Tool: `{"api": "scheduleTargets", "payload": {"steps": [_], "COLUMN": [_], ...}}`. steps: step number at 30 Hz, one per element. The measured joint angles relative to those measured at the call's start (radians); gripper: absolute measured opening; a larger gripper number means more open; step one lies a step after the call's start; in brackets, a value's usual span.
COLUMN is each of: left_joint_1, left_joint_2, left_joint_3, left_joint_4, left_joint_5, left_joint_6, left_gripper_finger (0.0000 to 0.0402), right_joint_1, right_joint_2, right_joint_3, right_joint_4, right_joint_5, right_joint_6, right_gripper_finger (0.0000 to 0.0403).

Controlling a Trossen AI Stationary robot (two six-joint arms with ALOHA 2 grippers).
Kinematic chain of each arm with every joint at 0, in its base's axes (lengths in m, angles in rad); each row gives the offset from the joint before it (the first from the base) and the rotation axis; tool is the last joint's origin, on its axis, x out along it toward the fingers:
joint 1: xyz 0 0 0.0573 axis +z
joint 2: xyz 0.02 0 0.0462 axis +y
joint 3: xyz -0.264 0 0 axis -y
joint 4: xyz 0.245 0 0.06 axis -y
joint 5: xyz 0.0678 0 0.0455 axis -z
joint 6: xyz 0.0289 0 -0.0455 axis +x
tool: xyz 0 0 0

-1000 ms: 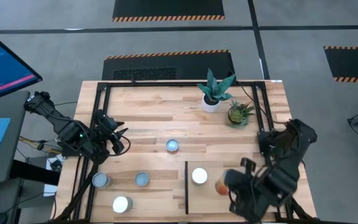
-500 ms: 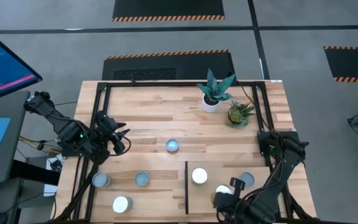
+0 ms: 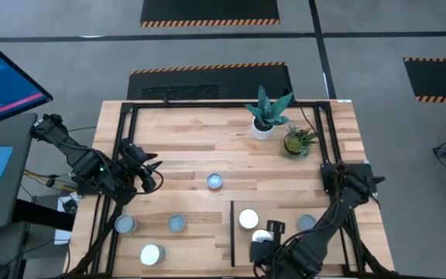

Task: Pick and place cans onto a shelf
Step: Put the canned green beans on the shelf

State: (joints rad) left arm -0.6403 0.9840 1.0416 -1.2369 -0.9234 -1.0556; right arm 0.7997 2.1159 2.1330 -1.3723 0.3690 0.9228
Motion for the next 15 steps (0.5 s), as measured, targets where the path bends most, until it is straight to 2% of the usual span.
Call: {"api": "scheduleTargets", "payload": {"steps": [7,15], "left_joint_1": [0.000,0.000], "left_joint_2": [0.000,0.000], "left_joint_3": [0.000,0.000], "left_joint_4": [-0.001,-0.001], "left_joint_5": [0.000,0.000], "left_joint_6": [0.000,0.000], "left_gripper_finger": [0.0123,0.0123], "right_joint_1": [-0.011,-0.011], "right_joint_2": [0.000,0.000], "right_joint_3": [-0.010,-0.014], "right_joint_4": [0.099,0.128], "right_joint_5": [-0.014,-0.029], "right_joint_6": [-0.102,-0.172], "right_gripper_finger": [0.0001,0.0001]}}
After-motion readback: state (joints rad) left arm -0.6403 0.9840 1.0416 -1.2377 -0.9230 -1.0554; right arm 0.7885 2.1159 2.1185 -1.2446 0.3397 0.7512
